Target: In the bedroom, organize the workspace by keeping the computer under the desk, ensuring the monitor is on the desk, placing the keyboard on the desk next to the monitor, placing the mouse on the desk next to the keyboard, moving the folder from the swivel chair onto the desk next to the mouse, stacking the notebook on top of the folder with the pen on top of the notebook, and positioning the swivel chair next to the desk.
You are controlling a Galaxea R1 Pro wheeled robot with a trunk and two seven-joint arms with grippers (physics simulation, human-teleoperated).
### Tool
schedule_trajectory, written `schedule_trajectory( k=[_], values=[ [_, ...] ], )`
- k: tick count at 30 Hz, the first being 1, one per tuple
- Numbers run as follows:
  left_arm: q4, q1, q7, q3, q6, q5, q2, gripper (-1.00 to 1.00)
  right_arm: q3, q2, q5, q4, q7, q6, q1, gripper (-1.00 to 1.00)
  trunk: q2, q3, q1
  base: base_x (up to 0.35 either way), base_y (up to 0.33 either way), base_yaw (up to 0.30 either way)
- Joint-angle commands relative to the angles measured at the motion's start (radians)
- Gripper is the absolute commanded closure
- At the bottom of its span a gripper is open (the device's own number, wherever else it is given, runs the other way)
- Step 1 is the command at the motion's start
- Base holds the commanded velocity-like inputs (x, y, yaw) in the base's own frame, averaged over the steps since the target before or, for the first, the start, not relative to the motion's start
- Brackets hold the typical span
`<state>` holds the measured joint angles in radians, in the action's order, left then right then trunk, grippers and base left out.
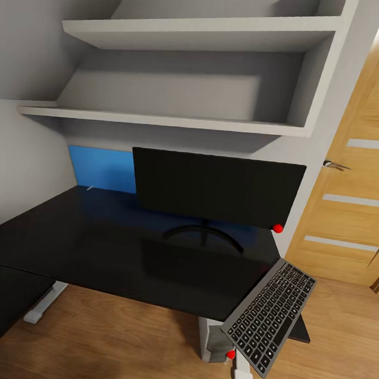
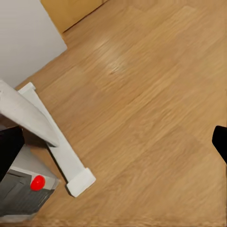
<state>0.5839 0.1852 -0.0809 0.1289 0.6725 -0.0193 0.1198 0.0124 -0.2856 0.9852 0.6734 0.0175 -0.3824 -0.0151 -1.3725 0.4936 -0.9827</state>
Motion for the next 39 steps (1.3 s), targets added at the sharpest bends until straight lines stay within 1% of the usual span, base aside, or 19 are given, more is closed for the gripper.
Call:
schedule_trajectory(
  k=[1, 6, 7, 10, 11, 12, 13, 14, 15, 16, 18, 19, 24, 27, 29, 30, 34, 36, 39],
  values=[
    [0.002, 0.0, 0.0, 0.001, -0.019, -0.002, 0.0, -1.0, -0.002, -0.001, -0.004, 0.003, 0.003, 0.015, 0.001, -1.0, 0.0, 0.001, 0.0, 0.0, 0.0, 0.0],
    [0.005, -0.001, -0.002, 0.001, -0.154, -0.003, -0.009, -1.0, -0.002, -0.003, -0.039, 0.004, 0.012, 0.095, 0.015, -1.0, 0.0, 0.001, 0.0, 0.0, 0.0, 0.0],
    [0.009, -0.003, -0.003, 0.001, -0.215, -0.003, -0.014, -1.0, -0.002, -0.003, -0.056, 0.004, 0.024, 0.122, 0.023, -1.0, 0.0, 0.001, 0.0, 0.0, 0.0, 0.0],
    [0.026, -0.01, -0.003, 0.001, -0.297, -0.003, -0.019, -1.0, -0.003, -0.002, -0.092, 0.004, 0.056, 0.161, 0.032, -1.0, 0.0, 0.001, 0.0, 0.0, 0.0, 0.0],
    [0.041, -0.013, -0.003, 0.001, -0.338, -0.004, -0.023, -1.0, -0.005, 0.0, -0.124, 0.003, 0.082, 0.19, 0.036, -1.0, 0.0, 0.001, 0.0, 0.0, 0.0, 0.0],
    [0.055, -0.015, -0.003, 0.002, -0.372, -0.004, -0.027, -1.0, -0.009, 0.006, -0.186, 0.003, 0.115, 0.234, 0.04, -1.0, 0.0, 0.001, 0.0, 0.0, 0.0, 0.0],
    [0.059, -0.016, -0.003, 0.002, -0.378, -0.004, -0.028, -1.0, -0.011, 0.009, -0.21, 0.003, 0.122, 0.247, 0.04, -1.0, 0.0, 0.001, 0.0, 0.0, 0.0, 0.0],
    [0.064, -0.017, -0.002, 0.003, -0.384, -0.004, -0.029, -1.0, -0.017, 0.021, -0.26, 0.003, 0.132, 0.269, 0.041, -1.0, 0.0, 0.001, 0.0, 0.0, 0.0, 0.0],
    [0.066, -0.017, -0.002, 0.003, -0.382, -0.004, -0.029, -1.0, -0.02, 0.028, -0.285, 0.003, 0.135, 0.276, 0.041, -1.0, 0.0, 0.001, 0.0, 0.0, 0.0, 0.0],
    [0.069, -0.017, -0.002, 0.003, -0.371, -0.004, -0.029, -1.0, -0.026, 0.045, -0.333, 0.003, 0.138, 0.286, 0.042, -1.0, 0.0, 0.001, 0.0, 0.0, 0.0, 0.0],
    [0.071, -0.017, -0.001, 0.003, -0.348, -0.004, -0.029, -1.0, -0.029, 0.062, -0.37, 0.003, 0.139, 0.291, 0.042, -1.0, 0.0, 0.001, 0.0, 0.0, 0.0, 0.0],
    [0.072, -0.018, 0.0, 0.002, -0.314, -0.004, -0.029, -1.0, -0.031, 0.079, -0.396, 0.002, 0.139, 0.289, 0.042, -1.0, 0.0, 0.001, 0.0, 0.0, 0.0, 0.0],
    [0.071, -0.018, 0.003, 0.0, -0.199, -0.001, -0.028, -1.0, -0.033, 0.128, -0.433, 0.002, 0.139, 0.255, 0.043, -1.0, 0.0, 0.001, 0.0, 0.0, 0.0, 0.0],
    [0.07, -0.018, 0.004, 0.0, -0.16, 0.0, -0.028, -1.0, -0.034, 0.15, -0.442, 0.002, 0.139, 0.226, 0.043, -1.0, 0.0, 0.001, 0.0, 0.0, 0.0, 0.0],
    [0.069, -0.018, 0.004, 0.0, -0.15, 0.001, -0.028, -1.0, -0.035, 0.156, -0.447, 0.002, 0.139, 0.215, 0.043, -1.0, 0.0, 0.001, 0.0, 0.0, 0.0, 0.0],
    [0.067, -0.018, 0.003, 0.0, -0.137, 0.002, -0.028, -1.0, -0.035, 0.164, -0.48, 0.001, 0.138, 0.202, 0.043, -1.0, 0.0, 0.001, 0.0, 0.0, 0.0, 0.0],
    [0.065, -0.018, 0.003, 0.0, -0.135, 0.002, -0.028, -1.0, -0.035, 0.166, -0.524, 0.0, 0.138, 0.198, 0.043, -1.0, 0.0, 0.001, 0.0, 0.0, -0.089, 0.0],
    [0.063, -0.018, 0.003, 0.001, -0.14, 0.002, -0.029, -1.0, -0.036, 0.171, -0.54, 0.0, 0.139, 0.196, 0.043, -1.0, 0.0, 0.001, 0.0, 0.0, -0.264, 0.0],
    [0.058, -0.018, 0.003, 0.001, -0.143, 0.002, -0.029, -1.0, -0.036, 0.173, -0.542, 0.0, 0.139, 0.196, 0.043, -1.0, 0.0, 0.001, 0.0, 0.02, -0.304, 0.0]
  ],
)
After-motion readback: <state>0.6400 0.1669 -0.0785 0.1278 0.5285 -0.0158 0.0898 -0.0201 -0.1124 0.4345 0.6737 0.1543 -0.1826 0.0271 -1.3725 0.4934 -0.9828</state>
